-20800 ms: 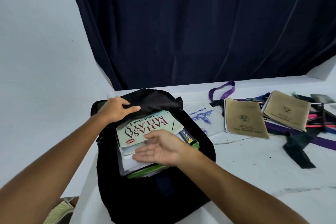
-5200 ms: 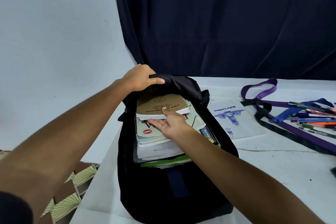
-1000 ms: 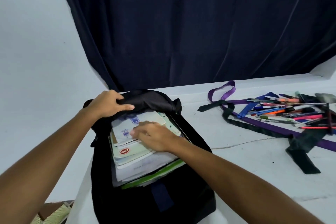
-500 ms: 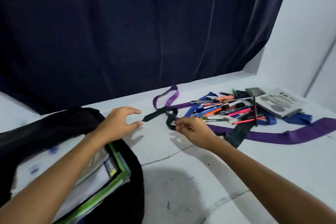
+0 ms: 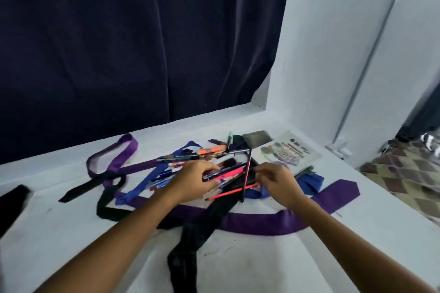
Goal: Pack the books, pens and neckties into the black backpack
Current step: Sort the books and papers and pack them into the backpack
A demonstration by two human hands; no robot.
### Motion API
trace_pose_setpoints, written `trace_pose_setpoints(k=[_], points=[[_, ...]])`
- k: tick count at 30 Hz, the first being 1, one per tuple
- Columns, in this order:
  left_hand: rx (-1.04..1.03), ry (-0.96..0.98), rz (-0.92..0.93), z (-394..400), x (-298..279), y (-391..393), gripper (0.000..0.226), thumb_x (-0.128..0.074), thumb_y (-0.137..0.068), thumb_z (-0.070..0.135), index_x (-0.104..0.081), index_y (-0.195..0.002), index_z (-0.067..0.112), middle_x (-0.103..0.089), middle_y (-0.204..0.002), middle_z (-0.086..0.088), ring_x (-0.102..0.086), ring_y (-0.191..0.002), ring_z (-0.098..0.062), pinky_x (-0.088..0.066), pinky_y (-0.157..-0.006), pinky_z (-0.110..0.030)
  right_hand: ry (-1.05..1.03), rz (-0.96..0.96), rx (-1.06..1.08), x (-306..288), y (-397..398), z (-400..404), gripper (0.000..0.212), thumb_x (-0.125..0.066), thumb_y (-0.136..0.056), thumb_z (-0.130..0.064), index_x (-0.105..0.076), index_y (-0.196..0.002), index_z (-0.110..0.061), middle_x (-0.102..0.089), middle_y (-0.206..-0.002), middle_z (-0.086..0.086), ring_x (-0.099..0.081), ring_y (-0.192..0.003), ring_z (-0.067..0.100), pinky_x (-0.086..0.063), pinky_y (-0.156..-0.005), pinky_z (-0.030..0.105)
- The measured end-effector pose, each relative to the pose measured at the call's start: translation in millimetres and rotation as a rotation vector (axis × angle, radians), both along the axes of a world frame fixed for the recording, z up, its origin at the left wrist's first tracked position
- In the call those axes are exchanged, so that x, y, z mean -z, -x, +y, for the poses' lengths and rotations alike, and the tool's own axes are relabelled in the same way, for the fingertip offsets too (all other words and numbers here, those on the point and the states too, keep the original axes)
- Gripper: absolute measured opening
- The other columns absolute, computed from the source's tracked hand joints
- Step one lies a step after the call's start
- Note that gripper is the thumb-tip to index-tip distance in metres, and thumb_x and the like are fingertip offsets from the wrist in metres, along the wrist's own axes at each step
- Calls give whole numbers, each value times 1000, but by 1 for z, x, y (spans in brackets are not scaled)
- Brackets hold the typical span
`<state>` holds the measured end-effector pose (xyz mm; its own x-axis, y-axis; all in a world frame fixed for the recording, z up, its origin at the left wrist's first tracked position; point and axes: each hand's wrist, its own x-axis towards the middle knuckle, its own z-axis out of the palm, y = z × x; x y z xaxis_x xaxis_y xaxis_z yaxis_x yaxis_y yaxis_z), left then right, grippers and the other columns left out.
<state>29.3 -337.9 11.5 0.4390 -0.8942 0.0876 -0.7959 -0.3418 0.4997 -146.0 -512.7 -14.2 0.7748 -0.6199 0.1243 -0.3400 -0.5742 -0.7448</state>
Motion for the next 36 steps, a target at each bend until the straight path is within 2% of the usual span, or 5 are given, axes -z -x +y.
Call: trace_pose_setpoints(k=[7, 11, 20, 29, 36], points=[[175, -104, -44, -118, 17, 46, 62, -69, -85, 48, -54, -139, 22, -51, -144, 3, -43, -134, -14, -35, -105, -25, -931, -217, 610, 4, 30, -108, 10, -50, -93, -5, -57, -87, -1, -61, -75, 18, -64, -62, 31, -58, -74, 45], [238, -309, -132, -161, 26, 50, 96, -65, -77, 68, -30, -152, 20, -22, -162, -1, -12, -150, -16, -20, -120, -41, -1168, -184, 571, 4, 37, -115, 21, -48, -98, -13, -54, -92, 6, -65, -84, 26, -67, -74, 36, -58, -69, 42], [244, -443, -86, -181, 46, 47, 104, -67, -69, 75, -30, -152, 23, -13, -163, 4, -9, -151, -17, -16, -119, -45, -1567, -307, 509, 9, 35, -122, 35, -46, -99, -26, -44, -116, 5, -64, -102, 23, -61, -83, 25, -46, -64, 29], [243, -461, -60, -189, 52, 35, 101, -69, -61, 79, -45, -145, 29, -21, -161, 6, -17, -149, -15, -21, -118, -43, -1639, -474, 597, 19, 24, -119, 36, -46, -99, -28, -60, -115, 1, -39, -65, 2, -31, -55, 10, -29, -53, 21], [275, -437, -10, -186, 49, 36, 112, -60, -49, 90, -49, -142, 27, -21, -161, 5, -17, -150, -16, -22, -120, -47, -1420, -468, 566, -7, 2, -98, 25, -51, -97, -26, -59, -99, -2, -53, -87, 7, -48, -69, 17, -42, -61, 28]])
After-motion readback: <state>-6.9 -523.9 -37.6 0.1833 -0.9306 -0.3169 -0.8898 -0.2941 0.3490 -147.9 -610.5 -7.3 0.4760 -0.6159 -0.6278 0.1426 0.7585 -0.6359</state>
